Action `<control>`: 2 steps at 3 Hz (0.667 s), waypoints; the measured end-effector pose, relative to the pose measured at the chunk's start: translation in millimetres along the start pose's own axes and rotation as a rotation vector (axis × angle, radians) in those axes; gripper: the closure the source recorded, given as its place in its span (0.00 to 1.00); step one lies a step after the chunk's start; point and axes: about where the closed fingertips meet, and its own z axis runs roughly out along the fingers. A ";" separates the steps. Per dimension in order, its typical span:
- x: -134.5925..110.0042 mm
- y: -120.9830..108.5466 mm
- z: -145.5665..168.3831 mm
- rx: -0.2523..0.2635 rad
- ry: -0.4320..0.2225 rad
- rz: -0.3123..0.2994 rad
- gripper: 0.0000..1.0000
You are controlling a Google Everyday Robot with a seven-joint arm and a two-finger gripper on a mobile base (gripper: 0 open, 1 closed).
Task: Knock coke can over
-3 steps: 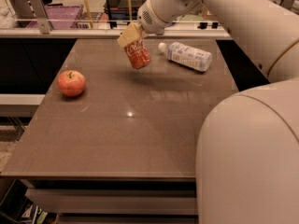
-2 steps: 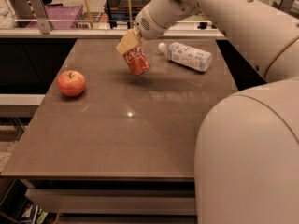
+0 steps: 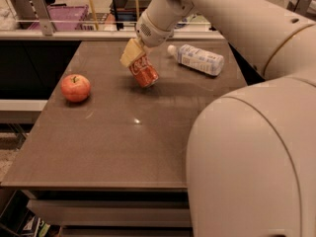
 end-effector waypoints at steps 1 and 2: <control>3.6 3.6 2.1 0.009 0.101 -0.008 1.00; 6.1 3.7 4.7 0.017 0.183 -0.019 1.00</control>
Offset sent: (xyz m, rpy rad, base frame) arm -0.0030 -0.0042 -0.0016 -0.2490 0.1220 0.0446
